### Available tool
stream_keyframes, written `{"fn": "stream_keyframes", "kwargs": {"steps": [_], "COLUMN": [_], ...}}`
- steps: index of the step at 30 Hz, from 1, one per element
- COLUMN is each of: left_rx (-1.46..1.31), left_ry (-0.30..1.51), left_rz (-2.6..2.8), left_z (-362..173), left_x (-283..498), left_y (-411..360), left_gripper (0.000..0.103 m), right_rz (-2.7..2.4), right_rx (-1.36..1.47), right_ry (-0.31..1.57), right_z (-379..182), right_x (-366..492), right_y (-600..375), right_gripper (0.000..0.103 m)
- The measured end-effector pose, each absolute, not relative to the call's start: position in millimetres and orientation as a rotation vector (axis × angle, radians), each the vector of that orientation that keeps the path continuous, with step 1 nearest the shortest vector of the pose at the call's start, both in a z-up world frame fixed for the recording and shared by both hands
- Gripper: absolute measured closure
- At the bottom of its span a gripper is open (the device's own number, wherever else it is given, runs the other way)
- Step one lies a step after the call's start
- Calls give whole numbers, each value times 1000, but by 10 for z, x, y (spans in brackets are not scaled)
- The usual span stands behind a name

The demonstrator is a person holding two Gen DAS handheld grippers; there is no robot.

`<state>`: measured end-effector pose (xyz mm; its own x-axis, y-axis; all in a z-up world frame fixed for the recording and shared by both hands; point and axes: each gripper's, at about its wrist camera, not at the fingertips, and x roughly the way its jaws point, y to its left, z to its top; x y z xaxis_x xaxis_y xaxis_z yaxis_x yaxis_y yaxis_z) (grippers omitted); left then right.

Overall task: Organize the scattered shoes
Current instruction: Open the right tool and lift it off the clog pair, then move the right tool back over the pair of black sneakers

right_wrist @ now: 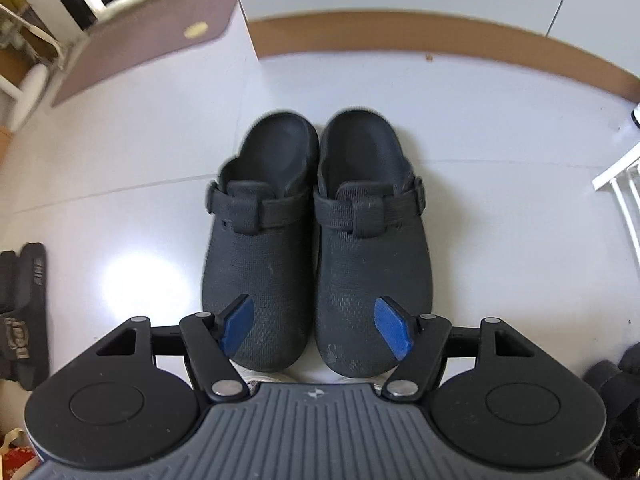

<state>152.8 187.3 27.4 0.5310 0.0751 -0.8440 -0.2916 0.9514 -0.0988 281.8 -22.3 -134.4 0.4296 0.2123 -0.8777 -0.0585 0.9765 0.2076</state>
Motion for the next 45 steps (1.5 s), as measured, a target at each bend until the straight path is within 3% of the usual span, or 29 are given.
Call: {"fn": "stream_keyframes", "kwargs": {"steps": [16,26,45], "left_rx": [-170,-157,-63], "left_ry": [967,971,985], "left_rz": [131,48,-14], "left_z": [473,533,507], "left_x": [1277,1093,480], "left_y": [1382,901,701], "left_gripper": [26,24,24], "right_rz": [199,215,133], "right_rx": [242,113,165], "right_ry": [927,902,818], "right_z": [-220,-8,244], "right_x": [1977,1311,430], "right_y": [-880,-949,-1590], "right_gripper": [31,31,24]}}
